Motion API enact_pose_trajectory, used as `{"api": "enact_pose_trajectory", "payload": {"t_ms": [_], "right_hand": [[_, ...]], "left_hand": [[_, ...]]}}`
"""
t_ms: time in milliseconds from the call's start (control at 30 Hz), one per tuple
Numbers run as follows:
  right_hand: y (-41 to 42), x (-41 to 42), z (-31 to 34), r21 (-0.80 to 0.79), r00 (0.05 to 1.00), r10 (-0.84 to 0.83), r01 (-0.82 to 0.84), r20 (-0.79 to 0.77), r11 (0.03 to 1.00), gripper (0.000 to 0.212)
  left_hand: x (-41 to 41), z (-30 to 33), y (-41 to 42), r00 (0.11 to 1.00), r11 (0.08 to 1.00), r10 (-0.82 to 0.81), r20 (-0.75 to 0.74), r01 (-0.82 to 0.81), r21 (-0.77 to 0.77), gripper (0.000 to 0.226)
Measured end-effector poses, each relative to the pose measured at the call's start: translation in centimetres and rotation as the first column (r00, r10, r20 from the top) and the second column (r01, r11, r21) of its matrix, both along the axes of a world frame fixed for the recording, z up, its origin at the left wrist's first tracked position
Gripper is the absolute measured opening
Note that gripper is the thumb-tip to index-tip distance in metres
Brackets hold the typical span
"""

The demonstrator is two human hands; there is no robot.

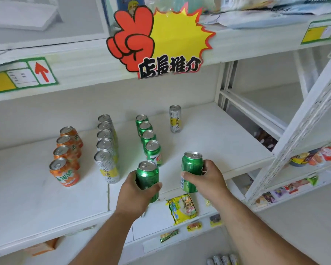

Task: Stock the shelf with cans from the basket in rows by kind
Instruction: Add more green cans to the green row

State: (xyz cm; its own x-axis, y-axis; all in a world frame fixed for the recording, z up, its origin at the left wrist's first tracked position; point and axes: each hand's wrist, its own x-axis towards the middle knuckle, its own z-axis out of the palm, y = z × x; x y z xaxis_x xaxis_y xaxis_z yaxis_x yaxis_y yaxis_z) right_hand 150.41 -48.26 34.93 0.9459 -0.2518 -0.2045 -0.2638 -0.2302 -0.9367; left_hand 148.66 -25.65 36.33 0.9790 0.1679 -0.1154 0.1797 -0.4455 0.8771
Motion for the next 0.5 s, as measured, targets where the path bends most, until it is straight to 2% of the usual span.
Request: {"api": "enact_pose_trajectory", "payload": {"t_ms": [300,500], "right_hand": [[-3.7,4.6,-2.2,-0.047,0.998,0.058,-0.058,-0.006,0.997,0.046],[-4.3,7.0,-3.3,-0.088,0.998,0.057,-0.056,0.001,0.995,0.052]], "left_hand": [[1.8,-2.6,-2.3,0.993,0.993,0.117,-0.032,-0.118,-0.029,0.056],[3.2,-3.8,-2.7,0.991,0.99,0.134,-0.027,-0.135,-0.045,0.058]]}}
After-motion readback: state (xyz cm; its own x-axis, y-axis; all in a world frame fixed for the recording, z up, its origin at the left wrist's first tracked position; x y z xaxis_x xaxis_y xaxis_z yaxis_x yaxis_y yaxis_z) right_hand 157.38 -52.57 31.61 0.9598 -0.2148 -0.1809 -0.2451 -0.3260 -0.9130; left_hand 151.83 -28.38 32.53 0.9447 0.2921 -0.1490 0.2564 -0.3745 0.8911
